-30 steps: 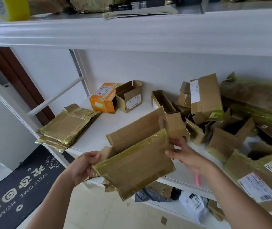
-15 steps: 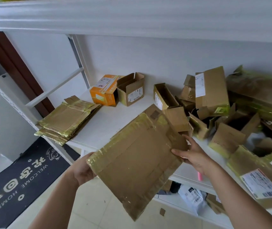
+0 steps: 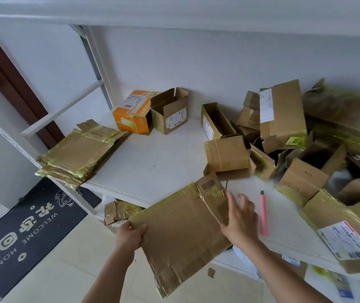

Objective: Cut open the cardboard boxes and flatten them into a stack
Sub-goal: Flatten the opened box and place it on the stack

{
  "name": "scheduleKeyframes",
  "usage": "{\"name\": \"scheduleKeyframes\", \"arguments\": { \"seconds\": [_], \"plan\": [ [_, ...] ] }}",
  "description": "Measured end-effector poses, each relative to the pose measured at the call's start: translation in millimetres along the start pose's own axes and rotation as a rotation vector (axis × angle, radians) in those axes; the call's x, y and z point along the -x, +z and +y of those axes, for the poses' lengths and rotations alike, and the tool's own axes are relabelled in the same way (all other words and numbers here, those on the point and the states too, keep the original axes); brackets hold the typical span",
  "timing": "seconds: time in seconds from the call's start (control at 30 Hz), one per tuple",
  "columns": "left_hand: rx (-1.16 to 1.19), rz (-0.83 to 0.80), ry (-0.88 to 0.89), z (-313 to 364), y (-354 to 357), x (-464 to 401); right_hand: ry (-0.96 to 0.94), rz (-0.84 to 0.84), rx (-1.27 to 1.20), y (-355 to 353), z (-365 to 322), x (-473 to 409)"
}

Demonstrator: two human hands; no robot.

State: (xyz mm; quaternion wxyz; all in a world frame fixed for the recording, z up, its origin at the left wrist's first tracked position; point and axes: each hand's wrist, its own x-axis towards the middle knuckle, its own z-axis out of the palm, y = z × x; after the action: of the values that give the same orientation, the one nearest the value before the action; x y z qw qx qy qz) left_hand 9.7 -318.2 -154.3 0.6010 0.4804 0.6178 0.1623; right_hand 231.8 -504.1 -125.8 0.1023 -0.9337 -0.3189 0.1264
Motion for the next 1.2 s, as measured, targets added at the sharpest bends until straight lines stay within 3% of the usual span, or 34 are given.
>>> {"name": "scheduleKeyframes", "arguments": {
  "seconds": [0.07,0.17,0.37,0.6,0.9,1.0,1.07,1.2],
  "plan": [
    [-0.055,0.094,0.014,-1,6,-7,-0.230,-0.145,-0.031,5,-8,-8],
    [-0.069,0.151,0.006,-5,9,-13,-0.232,-0.399,0.043,28,-11,-14],
    [0.192,-0.188,-0.271,-26,12,-2,-0.193,-0.444,0.207,45,-12,-17],
    [0.030,-0.006,-0.306,-29,37,-12,-0.234,-0.558,0.195,35,-9,-17],
    [0.034,-0.005,-0.330,-39,37,-19,-0.196,-0.496,0.254,41,-15,-13],
    [0.316,-0.196,-0.419,-39,24,-3,-0.209,-0.468,0.245,45,-11,-11],
    [0.362,-0.316,-0.429,-39,10,10,-0.229,-0.445,0.233,46,-8,-11],
    [0.349,-0.306,-0.295,-21,-16,23,-0.278,-0.342,0.123,44,-9,-7]
  ]
}}
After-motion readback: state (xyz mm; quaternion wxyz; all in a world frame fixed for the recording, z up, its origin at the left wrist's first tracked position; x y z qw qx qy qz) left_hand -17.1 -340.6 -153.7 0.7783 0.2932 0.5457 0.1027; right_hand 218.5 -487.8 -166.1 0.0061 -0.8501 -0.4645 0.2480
